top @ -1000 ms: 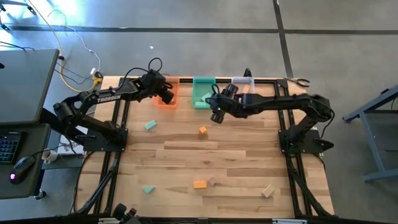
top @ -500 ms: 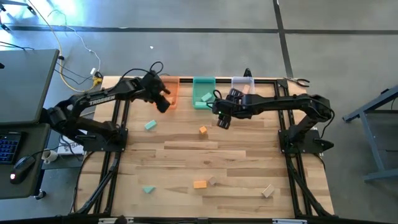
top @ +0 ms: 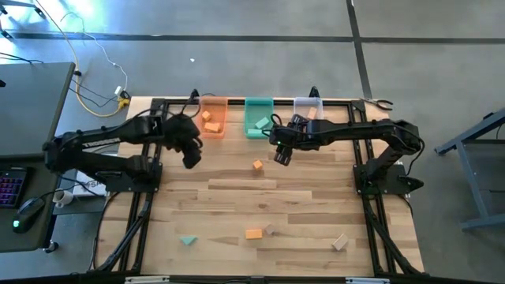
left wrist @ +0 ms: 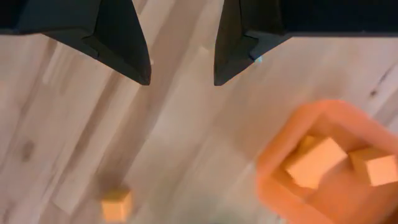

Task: Sort & place blocks by color
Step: Put the blue block into the blue bin

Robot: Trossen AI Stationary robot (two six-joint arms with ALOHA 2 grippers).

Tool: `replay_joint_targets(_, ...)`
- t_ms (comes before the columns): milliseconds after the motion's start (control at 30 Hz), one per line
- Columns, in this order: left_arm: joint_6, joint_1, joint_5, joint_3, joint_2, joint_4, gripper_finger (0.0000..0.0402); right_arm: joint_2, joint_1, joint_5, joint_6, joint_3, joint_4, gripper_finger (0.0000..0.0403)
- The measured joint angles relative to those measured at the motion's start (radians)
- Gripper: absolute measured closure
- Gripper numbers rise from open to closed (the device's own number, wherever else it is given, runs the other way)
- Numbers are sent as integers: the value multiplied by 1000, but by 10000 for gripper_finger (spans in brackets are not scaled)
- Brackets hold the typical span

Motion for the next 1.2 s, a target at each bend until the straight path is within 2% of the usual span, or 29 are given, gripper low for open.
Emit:
replay_joint_targets(133,-66,-62,-40,0,-5,-69,240,0,0,-1,5,0,2,169)
replay_joint_targets(300,-75,-81,-93,-37,19,-100,240,0,0,-1,19,0,10,169)
replay_joint_targets(467,-91,-25,-114,-85,75,-93,240,0,0,-1,19,0,20,169)
replay_joint_targets(800,-69,94,-110,-93,243,-71,240,0,0,-2,26,0,24,169)
replay_joint_targets(1000,-40,106,-109,-93,345,-71,239,0,0,-2,26,0,24,169)
replay_joint_targets(1200,-20,106,-60,-93,425,-71,238,0,0,-2,26,0,24,169)
